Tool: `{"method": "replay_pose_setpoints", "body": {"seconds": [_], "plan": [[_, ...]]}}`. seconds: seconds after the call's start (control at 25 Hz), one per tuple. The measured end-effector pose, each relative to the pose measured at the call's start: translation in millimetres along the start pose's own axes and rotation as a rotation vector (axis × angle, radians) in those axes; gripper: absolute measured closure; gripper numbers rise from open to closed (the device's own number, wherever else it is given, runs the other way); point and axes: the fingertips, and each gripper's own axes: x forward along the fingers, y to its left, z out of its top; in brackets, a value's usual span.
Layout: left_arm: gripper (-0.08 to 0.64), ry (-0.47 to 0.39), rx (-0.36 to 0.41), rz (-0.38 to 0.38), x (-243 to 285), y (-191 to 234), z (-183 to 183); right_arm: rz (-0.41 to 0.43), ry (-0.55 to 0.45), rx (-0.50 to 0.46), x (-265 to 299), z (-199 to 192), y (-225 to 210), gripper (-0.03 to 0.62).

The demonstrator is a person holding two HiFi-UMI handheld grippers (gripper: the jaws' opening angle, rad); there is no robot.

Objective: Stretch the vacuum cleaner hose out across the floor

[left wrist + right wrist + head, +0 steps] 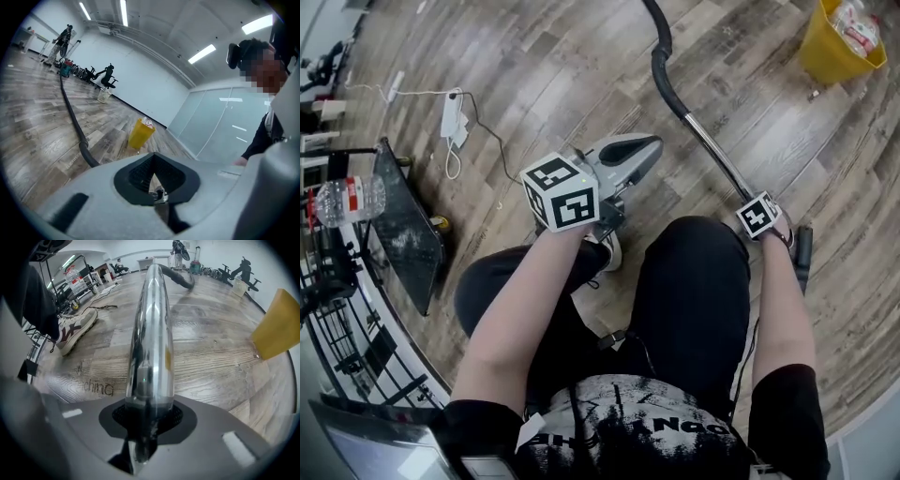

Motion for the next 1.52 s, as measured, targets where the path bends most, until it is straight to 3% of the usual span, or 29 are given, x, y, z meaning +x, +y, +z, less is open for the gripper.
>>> {"method": "replay_pose_setpoints", "body": {"seconds": [0.16,0.36,0.56,1.08,1.52], "plan": [[0.561,0.081,0.071,-0.010,10,-3,-16,-0.010,0.037,-0.026,11,-4,2,0.483],[0.560,0.256,0.190,-0.052,27,-11,-56,-0.033,0.064,-0.036,16,-3,1,0.476],[0.560,0.250,0.175,-0.057,30,-8,-58,-0.051,0.085,-0.007,17,-7,-8,0.389],[0.560,0.281,0.176,-0.043,35,6,-67,-0.083,0.056,-0.001,-11,-14,-19,0.399],[0.560,0.277,0.189,-0.035,30,6,-64,-0.080,0.022,0.008,-19,5,-13,0.440]]}}
